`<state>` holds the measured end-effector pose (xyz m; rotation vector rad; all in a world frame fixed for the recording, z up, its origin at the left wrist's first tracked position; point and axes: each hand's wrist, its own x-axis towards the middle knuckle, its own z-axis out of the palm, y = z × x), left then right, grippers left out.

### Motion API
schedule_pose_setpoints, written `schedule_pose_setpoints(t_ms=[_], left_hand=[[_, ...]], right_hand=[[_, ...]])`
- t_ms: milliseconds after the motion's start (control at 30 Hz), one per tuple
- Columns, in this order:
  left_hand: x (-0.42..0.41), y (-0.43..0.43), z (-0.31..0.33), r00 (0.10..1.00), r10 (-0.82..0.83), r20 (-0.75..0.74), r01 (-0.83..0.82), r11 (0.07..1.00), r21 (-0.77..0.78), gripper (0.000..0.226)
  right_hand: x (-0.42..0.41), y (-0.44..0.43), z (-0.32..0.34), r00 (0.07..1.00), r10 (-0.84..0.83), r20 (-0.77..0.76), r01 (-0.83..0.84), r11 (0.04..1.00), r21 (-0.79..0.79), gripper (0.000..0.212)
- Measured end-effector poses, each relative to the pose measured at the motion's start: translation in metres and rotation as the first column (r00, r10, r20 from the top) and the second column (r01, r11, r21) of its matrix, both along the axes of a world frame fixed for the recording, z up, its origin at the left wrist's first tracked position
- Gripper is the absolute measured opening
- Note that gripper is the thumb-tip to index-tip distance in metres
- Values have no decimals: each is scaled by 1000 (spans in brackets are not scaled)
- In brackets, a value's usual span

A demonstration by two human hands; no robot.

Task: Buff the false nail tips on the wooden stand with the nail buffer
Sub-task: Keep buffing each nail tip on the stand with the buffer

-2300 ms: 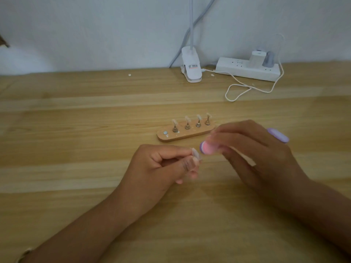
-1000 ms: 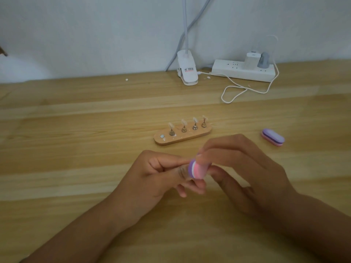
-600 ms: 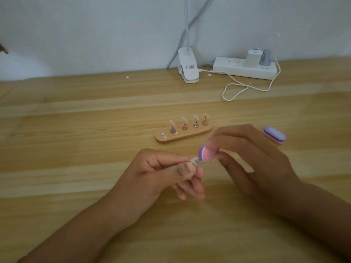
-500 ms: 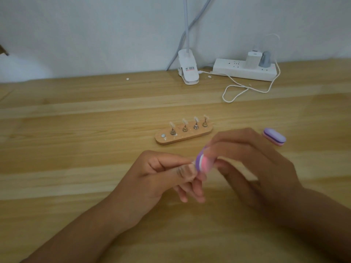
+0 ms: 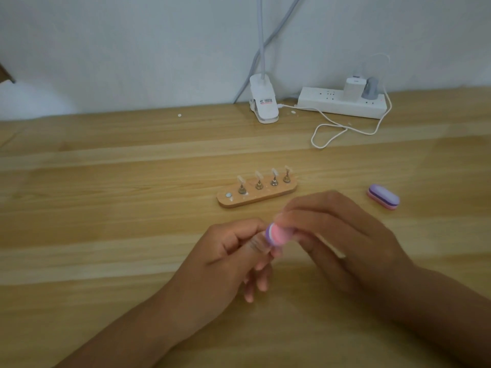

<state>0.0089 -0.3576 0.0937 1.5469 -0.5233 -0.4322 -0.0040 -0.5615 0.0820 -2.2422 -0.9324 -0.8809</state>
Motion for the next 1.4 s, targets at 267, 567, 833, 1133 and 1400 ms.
schedule_pose_setpoints(t_ms=[267, 567, 833, 1133, 1400], left_hand=[[0, -1, -1, 1000, 3, -26, -2, 999, 54, 27], [-2, -2, 3, 997, -14, -76, 13, 1000, -8, 28], [-2, -3, 5, 994, 18, -106, -22, 999, -38, 27], [-2, -3, 3, 997, 8, -76, -8, 1000, -2, 24], [-3, -1, -4, 975, 43, 219, -64, 994, 87, 32]], right_hand=[[-5, 10, 18, 986, 84, -146, -76, 995, 63, 23], [-6, 4, 8, 999, 21, -44, -22, 1000, -13, 24], [-10, 6, 6, 984, 67, -165, -54, 995, 79, 22], [-8, 6, 5, 999, 40, -10, -41, 999, -33, 25], [-5, 0, 5, 998, 52, -29, -53, 998, -30, 33]])
